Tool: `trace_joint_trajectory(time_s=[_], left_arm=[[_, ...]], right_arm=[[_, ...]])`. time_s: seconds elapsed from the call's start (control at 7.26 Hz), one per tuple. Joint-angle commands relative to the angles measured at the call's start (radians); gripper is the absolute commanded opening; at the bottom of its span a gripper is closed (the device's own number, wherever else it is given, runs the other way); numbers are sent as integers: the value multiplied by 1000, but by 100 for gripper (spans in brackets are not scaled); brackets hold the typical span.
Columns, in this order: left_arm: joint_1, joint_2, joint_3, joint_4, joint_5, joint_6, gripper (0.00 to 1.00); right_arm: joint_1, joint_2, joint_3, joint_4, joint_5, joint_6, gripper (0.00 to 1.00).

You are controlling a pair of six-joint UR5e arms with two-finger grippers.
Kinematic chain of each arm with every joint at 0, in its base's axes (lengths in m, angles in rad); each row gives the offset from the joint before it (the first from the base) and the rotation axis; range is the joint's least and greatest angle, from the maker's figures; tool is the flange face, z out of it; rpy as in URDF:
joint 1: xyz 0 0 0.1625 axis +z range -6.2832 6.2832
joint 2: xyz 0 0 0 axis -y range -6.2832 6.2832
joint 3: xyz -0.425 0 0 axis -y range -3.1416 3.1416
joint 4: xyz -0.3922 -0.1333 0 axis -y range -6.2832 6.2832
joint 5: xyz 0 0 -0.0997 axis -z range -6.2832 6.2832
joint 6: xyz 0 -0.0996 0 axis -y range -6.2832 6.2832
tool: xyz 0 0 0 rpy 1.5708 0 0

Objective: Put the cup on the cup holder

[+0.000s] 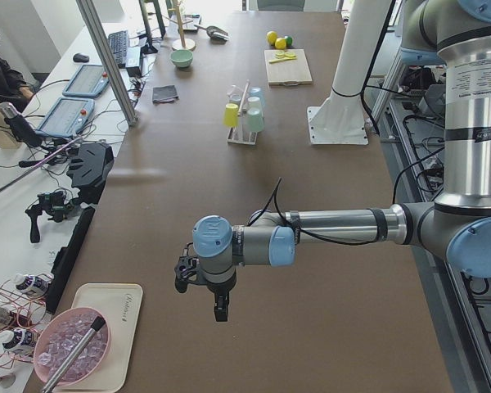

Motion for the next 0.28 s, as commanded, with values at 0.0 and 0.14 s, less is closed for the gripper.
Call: trace_joint_trajectory(time_s=[0.0,0.14], left_arm=[[0,0,0,0,0,0,98],[0,0,2,0,0,0,98]], right_arm=[[1,1,1,1,0,-2,100],[1,4,3,3,0,-5,100]])
